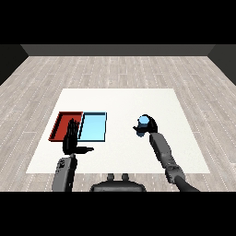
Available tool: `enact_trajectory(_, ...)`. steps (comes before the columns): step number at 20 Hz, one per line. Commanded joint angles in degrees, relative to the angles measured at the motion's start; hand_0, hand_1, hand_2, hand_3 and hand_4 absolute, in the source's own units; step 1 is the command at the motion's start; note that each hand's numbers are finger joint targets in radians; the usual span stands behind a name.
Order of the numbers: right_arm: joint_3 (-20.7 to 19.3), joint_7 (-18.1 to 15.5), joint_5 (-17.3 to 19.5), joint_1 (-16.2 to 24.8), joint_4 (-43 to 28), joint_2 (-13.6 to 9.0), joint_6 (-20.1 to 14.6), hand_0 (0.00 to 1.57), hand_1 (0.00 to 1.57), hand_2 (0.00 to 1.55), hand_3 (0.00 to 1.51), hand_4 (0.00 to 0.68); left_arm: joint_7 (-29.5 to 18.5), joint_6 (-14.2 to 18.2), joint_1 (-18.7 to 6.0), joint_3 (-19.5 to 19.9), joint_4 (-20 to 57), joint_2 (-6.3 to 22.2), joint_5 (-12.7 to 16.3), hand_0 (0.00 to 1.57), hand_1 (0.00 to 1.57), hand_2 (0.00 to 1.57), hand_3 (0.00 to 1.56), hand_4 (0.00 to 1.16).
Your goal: Pick the blue can and put it in the blue box
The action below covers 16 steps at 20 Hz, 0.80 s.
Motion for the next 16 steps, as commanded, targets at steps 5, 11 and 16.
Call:
enact_trajectory(5,0.01,1.29,-0.79,-2.20,-5.42,-0.84,1.54,1.49,1.49,1.46,1.41,0.652,3.28,3.87,-6.26,-4.84,5.54,-1.96,-3.06,0.00,0.00,0.00,0.00,0.00)
enact_trajectory(11,1.97,2.21,-1.01,1.75,-18.01,-0.50,1.54,1.43,1.43,1.44,1.42,0.666,3.50,4.25,-8.95,-8.30,11.09,-2.01,-0.57,0.00,0.00,0.00,0.00,0.00)
enact_trajectory(16,12.66,6.68,-0.85,6.71,-28.89,6.25,-8.96,1.44,1.44,1.44,1.42,0.665,5.49,4.46,-7.97,-9.47,9.34,-2.02,-2.40,0.00,0.00,0.00,0.00,0.00)
